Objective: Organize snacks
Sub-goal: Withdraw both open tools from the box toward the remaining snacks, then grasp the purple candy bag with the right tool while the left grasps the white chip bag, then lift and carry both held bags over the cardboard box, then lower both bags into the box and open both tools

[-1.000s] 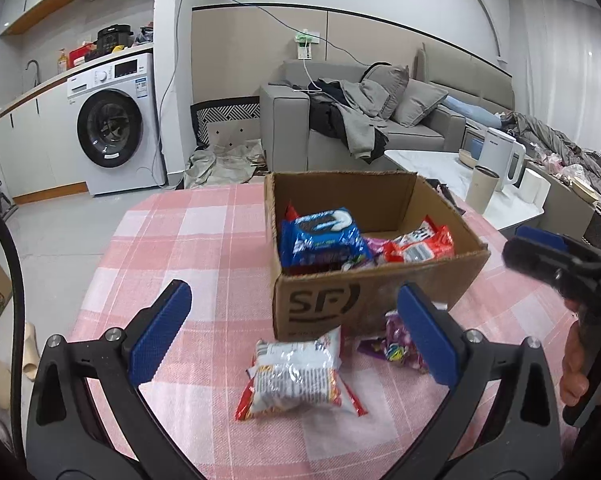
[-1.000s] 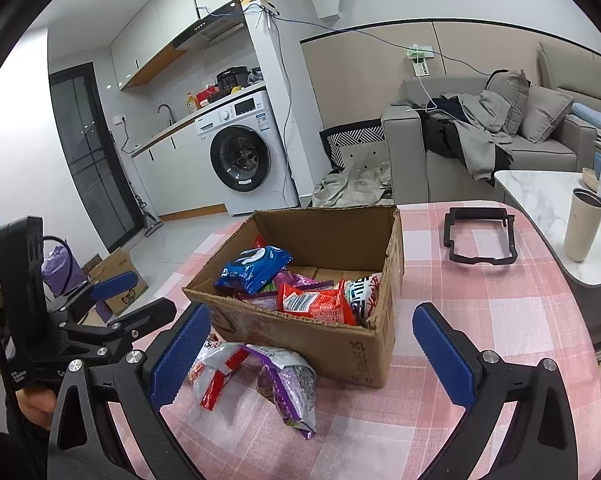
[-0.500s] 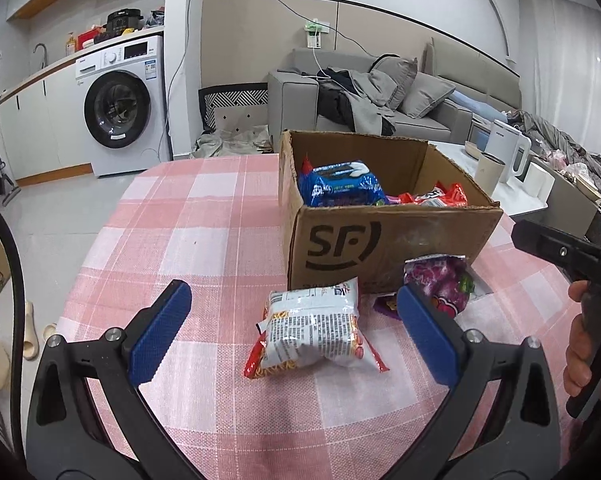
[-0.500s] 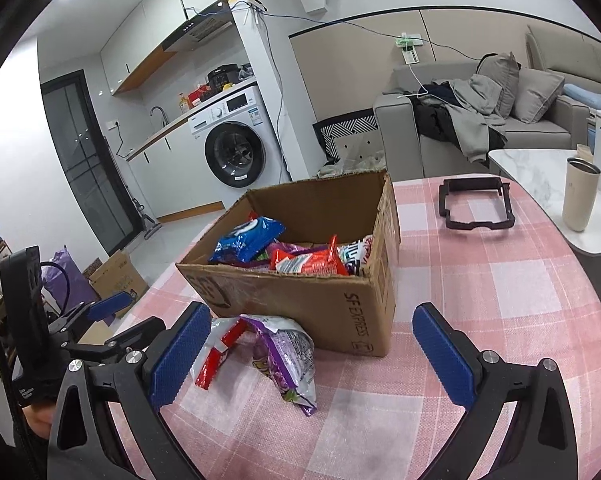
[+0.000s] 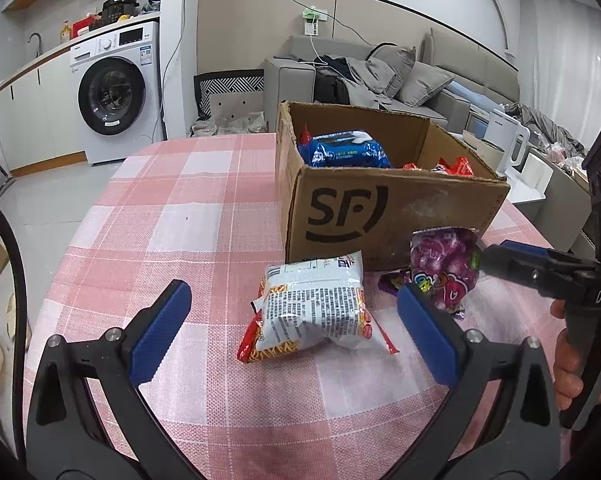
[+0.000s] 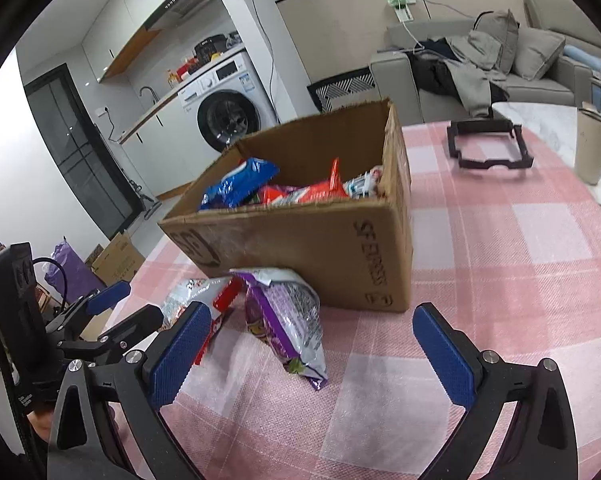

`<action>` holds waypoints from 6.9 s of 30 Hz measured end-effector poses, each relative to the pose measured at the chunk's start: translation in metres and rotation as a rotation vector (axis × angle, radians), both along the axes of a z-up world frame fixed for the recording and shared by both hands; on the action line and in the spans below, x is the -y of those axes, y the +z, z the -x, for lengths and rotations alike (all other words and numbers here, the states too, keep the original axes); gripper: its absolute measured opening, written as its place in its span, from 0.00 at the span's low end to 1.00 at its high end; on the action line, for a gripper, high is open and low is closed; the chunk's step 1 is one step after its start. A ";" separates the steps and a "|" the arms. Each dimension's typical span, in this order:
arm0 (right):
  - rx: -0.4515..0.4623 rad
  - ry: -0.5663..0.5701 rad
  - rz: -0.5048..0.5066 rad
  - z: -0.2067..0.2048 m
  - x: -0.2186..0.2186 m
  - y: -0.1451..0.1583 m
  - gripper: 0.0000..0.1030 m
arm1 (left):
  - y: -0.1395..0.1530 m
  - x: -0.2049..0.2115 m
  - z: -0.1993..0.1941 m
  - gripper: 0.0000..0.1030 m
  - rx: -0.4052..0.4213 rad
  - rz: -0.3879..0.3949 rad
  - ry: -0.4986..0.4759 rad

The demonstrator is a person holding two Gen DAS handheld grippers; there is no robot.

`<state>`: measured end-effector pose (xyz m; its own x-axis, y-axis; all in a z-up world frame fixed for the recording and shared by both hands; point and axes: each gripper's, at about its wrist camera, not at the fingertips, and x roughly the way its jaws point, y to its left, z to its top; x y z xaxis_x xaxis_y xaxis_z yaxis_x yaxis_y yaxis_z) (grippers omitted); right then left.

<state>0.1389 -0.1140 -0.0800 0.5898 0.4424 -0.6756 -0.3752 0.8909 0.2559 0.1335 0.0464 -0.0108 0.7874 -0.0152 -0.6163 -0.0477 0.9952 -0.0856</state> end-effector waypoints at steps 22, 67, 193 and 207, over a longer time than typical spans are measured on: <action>-0.111 -0.015 0.045 -0.027 -0.039 -0.036 0.87 | -0.017 -0.006 -0.007 1.00 -0.024 0.005 0.009; -0.062 0.097 0.000 0.007 0.000 -0.017 0.18 | -0.053 -0.011 -0.048 0.78 -0.171 0.109 -0.075; 0.208 0.008 -0.159 -0.065 -0.006 0.103 0.15 | 0.079 0.029 -0.145 0.63 0.095 0.033 -0.040; 0.148 -0.036 -0.121 -0.096 -0.003 0.072 0.15 | 0.059 0.038 -0.170 0.63 0.064 0.012 -0.041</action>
<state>0.2353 -0.1106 -0.0078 0.6960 0.4918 -0.5232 -0.3848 0.8706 0.3065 0.3037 0.0080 0.0479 0.8237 -0.0556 -0.5643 -0.0009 0.9950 -0.0994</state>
